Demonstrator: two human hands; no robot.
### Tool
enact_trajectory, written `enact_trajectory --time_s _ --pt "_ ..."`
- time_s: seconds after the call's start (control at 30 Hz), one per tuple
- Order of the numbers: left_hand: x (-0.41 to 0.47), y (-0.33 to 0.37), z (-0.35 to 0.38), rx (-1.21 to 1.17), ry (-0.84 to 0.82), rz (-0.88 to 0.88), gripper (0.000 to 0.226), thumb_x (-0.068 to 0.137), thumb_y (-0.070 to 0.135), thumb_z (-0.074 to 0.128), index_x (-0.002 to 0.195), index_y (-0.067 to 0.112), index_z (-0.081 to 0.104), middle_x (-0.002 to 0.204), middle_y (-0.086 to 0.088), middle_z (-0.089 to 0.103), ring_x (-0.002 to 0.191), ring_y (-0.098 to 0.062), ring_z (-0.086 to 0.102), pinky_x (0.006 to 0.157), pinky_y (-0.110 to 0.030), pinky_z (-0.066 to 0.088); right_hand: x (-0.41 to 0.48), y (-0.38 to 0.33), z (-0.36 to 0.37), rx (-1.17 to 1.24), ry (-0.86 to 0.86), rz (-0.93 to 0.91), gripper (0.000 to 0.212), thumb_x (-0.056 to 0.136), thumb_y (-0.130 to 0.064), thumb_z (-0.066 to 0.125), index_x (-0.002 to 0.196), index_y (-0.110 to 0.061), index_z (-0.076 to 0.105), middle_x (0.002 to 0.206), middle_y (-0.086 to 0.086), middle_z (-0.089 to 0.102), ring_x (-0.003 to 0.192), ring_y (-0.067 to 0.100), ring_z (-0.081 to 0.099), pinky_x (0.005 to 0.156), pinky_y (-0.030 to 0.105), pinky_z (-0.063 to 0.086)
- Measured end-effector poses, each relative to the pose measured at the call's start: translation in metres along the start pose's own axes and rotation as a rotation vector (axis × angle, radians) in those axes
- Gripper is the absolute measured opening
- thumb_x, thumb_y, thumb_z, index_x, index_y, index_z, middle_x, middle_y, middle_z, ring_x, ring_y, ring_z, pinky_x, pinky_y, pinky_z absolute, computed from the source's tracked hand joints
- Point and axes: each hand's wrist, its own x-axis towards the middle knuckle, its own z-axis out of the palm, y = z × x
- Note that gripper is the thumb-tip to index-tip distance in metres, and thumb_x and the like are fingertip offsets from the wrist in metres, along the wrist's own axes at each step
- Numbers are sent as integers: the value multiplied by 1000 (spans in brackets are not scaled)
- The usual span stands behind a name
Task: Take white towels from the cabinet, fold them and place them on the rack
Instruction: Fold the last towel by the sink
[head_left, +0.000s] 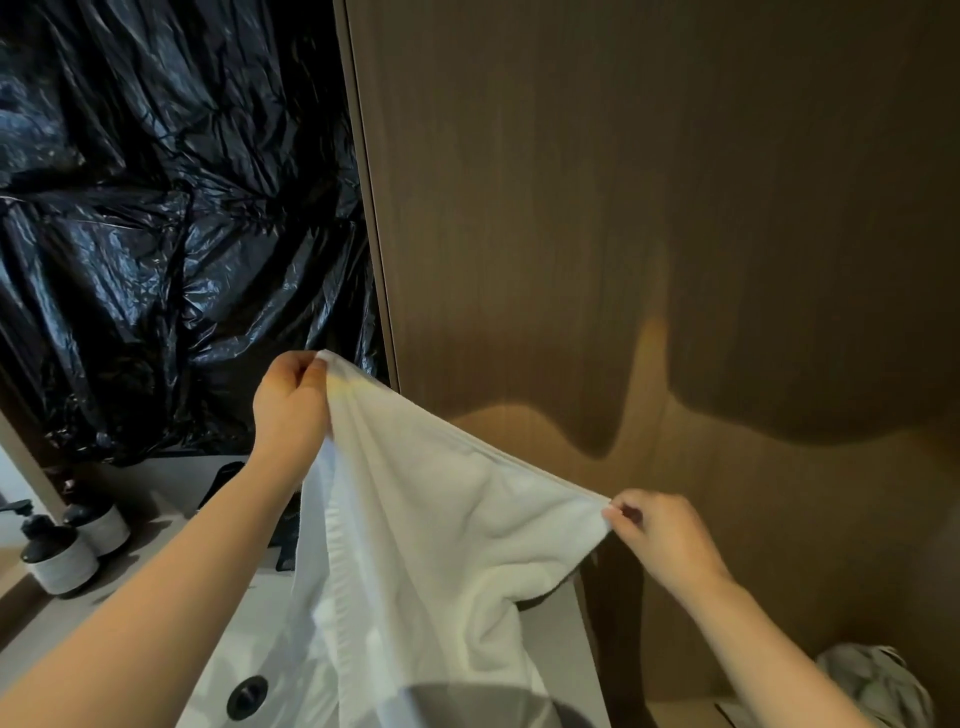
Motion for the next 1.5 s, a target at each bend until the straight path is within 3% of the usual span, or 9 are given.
enact_trajectory --time_s 0.1,0.33,0.6,0.8,0.9,1.03,1.17,1.33,1.5 --pt "7 8 -5 -36 16 3 16 99 24 44 107 22 58 90 6 59 83 -13 56 66 -27 42 25 -11 -42 16 202 -10 14 94 -29 61 96 -20 71 81 -4 69 73 11 63 66 31 52" --pt "28 45 -13 -163 132 20 23 101 27 44 116 16 57 106 -2 57 96 -21 53 79 -33 41 72 -67 -150 22 602 -164 11 97 -24 56 103 -19 65 84 -7 60 73 10 54 58 19 36" --pt "35 74 -12 -208 170 55 27 102 26 42 119 12 58 106 0 56 96 -20 50 80 -33 35 85 -72 -191 125 534 -120 12 102 -43 39 100 -38 51 87 -13 55 75 4 51 55 24 34" --pt "23 67 -9 -207 131 73 15 99 28 48 102 23 61 90 10 60 88 -17 55 71 -29 39 76 -61 -173 2 549 -112 8 98 -31 51 96 -26 57 80 -3 62 75 21 58 61 35 44" --pt "7 63 -3 -193 62 102 13 98 26 51 94 28 63 87 9 64 85 -17 60 72 -37 48 71 -57 -157 -39 492 -63 2 96 -25 57 97 -23 58 78 -5 62 74 18 61 67 41 55" --pt "-15 60 8 -101 -9 142 12 97 24 53 93 26 64 78 5 65 75 -16 61 64 -33 48 65 -53 -134 -52 421 -34 11 93 -25 62 104 -22 60 88 -4 65 79 13 62 69 32 57" --pt "-36 61 17 -94 -69 119 11 96 24 56 89 28 64 79 5 67 75 -16 63 69 -38 51 57 -55 -118 -112 264 19 24 93 -23 62 117 -19 60 109 2 66 97 20 63 82 35 56" --pt "-66 60 25 -138 -185 124 12 90 17 64 84 26 71 78 11 70 71 3 64 61 -8 46 31 -80 -95 135 197 -130 26 92 -24 65 119 -24 64 118 -6 63 111 12 59 91 25 48" --pt "-94 57 31 -183 -241 102 11 86 11 69 84 19 74 78 9 73 72 6 64 63 -4 44 2 -100 -58 348 119 -209 17 91 -26 66 109 -28 66 108 -15 65 103 1 59 89 21 50"
